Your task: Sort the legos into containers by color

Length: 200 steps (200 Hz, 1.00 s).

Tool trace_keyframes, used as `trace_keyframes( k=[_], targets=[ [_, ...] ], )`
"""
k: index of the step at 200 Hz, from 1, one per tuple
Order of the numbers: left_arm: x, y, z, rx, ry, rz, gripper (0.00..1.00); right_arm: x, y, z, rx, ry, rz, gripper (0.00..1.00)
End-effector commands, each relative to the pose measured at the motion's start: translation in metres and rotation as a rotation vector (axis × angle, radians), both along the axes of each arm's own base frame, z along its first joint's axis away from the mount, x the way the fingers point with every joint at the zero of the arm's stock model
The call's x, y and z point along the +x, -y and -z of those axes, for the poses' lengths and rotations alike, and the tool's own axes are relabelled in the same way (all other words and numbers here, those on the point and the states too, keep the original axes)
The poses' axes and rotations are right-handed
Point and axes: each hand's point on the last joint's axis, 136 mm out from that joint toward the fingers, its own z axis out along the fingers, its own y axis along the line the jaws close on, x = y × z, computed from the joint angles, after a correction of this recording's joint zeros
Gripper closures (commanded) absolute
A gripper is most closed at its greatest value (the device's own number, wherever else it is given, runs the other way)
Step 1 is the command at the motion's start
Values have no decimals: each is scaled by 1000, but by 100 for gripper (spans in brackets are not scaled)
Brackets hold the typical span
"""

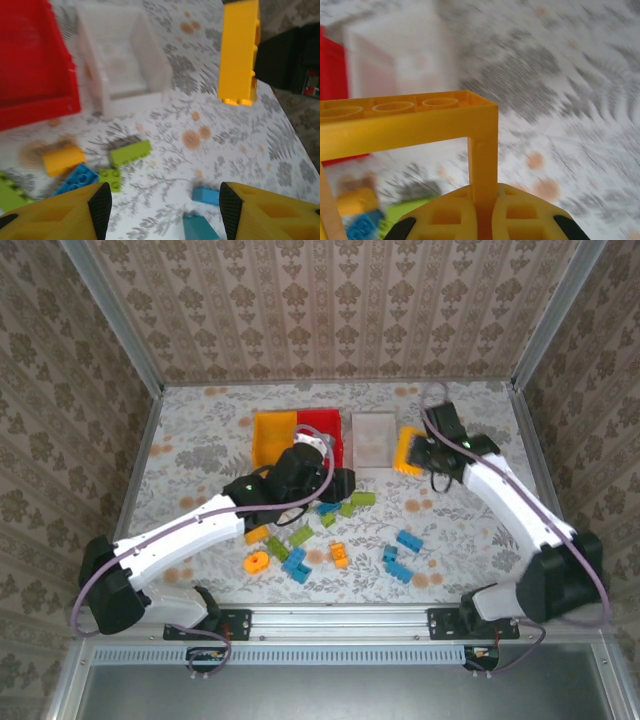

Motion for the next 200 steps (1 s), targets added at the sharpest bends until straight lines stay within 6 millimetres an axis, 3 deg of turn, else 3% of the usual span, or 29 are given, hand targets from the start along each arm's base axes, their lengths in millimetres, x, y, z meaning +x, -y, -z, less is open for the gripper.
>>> trace_keyframes(
  k=[1, 36, 61, 107, 135, 167, 200],
  targets=[
    [10, -23, -16, -4, 11, -67, 38, 21, -14, 20, -156, -125, -125, 96],
    [18, -40, -29, -14, 29, -124, 38, 72, -31, 37, -211, -210, -160, 97],
    [16, -43, -22, -3, 12, -130, 37, 94, -39, 57, -232, -276, -169, 96],
    [12, -54, -9, 13, -19, -168, 38, 108, -42, 98, -261, -367, -168, 95],
    [9, -59, -1, 30, -38, -175, 38, 111, -47, 113, -243, -384, -169, 92],
    [4, -66, 13, 47, -67, -196, 38, 116, -50, 123, -236, -394, -166, 80],
    [-2, -83, 22, 86, -87, -236, 38, 119, -54, 109, -209, -359, -165, 72]
  ],
)
